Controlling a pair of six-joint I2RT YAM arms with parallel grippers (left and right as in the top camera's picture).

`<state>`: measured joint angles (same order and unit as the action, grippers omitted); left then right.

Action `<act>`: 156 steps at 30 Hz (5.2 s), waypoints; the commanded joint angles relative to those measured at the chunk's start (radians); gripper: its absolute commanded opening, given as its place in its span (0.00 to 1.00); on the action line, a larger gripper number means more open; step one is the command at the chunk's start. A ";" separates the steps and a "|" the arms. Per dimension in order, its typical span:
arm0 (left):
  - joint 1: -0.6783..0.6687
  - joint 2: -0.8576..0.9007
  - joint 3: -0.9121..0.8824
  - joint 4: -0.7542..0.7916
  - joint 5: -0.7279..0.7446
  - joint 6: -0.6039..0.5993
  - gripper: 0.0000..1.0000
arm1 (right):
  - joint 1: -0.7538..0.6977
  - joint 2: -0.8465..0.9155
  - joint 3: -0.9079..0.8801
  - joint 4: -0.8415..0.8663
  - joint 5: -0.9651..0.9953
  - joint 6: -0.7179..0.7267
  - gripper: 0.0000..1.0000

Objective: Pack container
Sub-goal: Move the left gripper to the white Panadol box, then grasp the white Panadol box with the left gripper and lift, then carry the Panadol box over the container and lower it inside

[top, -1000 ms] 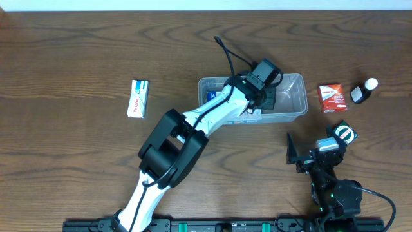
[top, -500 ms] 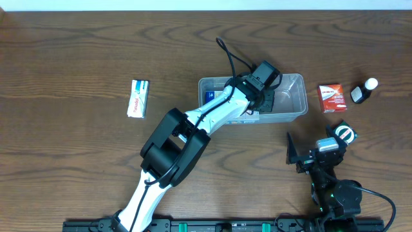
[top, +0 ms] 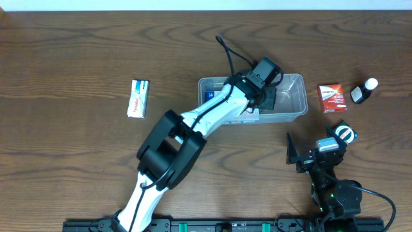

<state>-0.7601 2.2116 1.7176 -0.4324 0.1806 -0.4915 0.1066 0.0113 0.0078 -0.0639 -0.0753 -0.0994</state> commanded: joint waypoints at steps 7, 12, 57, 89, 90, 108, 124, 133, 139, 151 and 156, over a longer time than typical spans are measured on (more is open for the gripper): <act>0.134 -0.299 0.043 -0.222 -0.051 0.293 0.06 | -0.016 -0.004 -0.002 -0.004 -0.003 -0.014 0.99; 0.332 -0.447 0.043 -0.467 -0.304 0.372 0.12 | -0.016 -0.004 -0.002 -0.004 -0.003 -0.014 0.99; 0.796 -0.098 -0.097 -0.457 -0.035 0.749 0.99 | -0.016 -0.004 -0.002 -0.004 -0.004 -0.014 0.99; 0.796 -0.095 -0.231 -0.325 -0.087 0.731 0.55 | -0.016 -0.004 -0.002 -0.004 -0.003 -0.014 0.99; 0.796 -0.095 -0.231 -0.324 -0.087 0.720 0.55 | -0.016 -0.004 -0.002 -0.004 -0.003 -0.014 0.99; 0.796 -0.100 -0.231 -0.325 -0.087 0.715 0.48 | -0.016 -0.004 -0.002 -0.004 -0.003 -0.014 0.99; 0.768 -0.296 -0.169 -0.307 -0.087 0.716 0.41 | -0.016 -0.004 -0.002 -0.004 -0.003 -0.014 0.99; 0.597 -0.500 -0.169 -0.233 -0.086 0.822 0.41 | -0.016 -0.004 -0.002 -0.004 -0.003 -0.014 0.99; 0.380 -0.537 -0.169 -0.214 -0.085 1.007 0.42 | -0.016 -0.004 -0.002 -0.004 -0.003 -0.014 0.99; 0.175 -0.532 -0.194 -0.219 -0.083 1.147 0.42 | -0.016 -0.004 -0.002 -0.004 -0.003 -0.014 0.99; 0.166 -0.505 -0.224 -0.220 0.010 1.237 0.42 | -0.016 -0.004 -0.002 -0.004 -0.003 -0.014 0.99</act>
<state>-0.5900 1.6833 1.5093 -0.6529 0.1287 0.6712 0.1066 0.0113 0.0078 -0.0639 -0.0753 -0.0994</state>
